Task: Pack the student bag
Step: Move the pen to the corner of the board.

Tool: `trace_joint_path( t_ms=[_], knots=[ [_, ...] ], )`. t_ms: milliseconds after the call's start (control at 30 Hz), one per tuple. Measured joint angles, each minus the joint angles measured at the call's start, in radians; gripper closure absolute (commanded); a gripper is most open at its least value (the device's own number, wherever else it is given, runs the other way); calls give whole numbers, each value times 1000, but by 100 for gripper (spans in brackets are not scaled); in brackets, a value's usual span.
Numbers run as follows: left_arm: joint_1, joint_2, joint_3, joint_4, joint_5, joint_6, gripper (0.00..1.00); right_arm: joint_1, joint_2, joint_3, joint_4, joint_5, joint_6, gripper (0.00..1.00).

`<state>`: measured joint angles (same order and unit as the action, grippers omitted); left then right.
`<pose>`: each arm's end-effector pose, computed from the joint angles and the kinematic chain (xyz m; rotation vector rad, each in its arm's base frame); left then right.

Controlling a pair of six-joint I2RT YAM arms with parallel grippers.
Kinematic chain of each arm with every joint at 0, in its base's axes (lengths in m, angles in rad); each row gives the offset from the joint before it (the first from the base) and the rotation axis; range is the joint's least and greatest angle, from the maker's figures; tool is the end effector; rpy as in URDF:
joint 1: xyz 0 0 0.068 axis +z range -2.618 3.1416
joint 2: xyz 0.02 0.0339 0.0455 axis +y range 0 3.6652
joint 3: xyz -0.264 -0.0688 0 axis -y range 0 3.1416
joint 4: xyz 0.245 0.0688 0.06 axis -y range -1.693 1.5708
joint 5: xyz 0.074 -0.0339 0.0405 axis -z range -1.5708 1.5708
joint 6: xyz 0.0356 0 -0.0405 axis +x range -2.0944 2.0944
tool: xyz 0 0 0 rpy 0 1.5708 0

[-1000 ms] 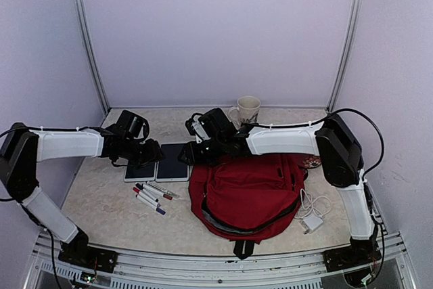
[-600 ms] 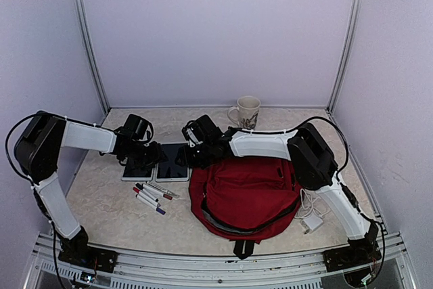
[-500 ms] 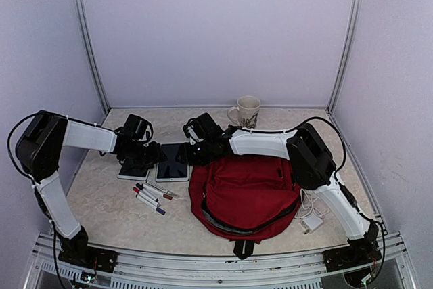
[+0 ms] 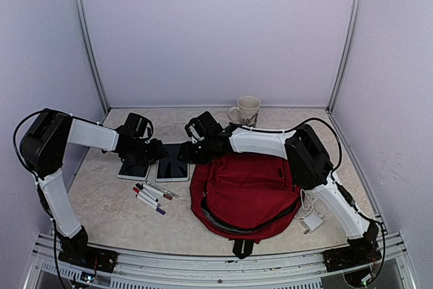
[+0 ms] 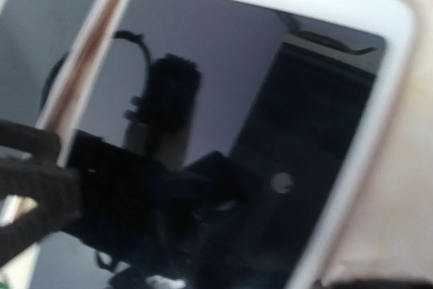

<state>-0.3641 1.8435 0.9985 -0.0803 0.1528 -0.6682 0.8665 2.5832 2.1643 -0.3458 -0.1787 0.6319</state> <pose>0.3385 -0.1348 0.1371 -0.3266 2.5691 -0.5997 0.3648 0.4391 0.1330 -0.3906 2.4919 0.8973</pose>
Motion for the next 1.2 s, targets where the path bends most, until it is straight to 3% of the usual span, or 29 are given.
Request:
trace_joint_path(
  t_ms=[233, 500, 833, 967, 1200],
  knots=[
    [10, -15, -51, 73, 31, 1, 41, -20, 41, 37, 60, -172, 85, 41],
    [23, -39, -153, 227, 60, -7, 44, -53, -14, -156, 323, -317, 266, 41],
    [21, -52, -205, 308, 79, -12, 47, -29, -97, -298, 411, -380, 350, 42],
    [-31, -41, -209, 335, 128, -19, 48, 27, -143, -342, 461, -417, 354, 42],
    [-71, -12, -216, 398, 163, -69, 48, 26, -235, -429, 410, -366, 303, 43]
  ],
)
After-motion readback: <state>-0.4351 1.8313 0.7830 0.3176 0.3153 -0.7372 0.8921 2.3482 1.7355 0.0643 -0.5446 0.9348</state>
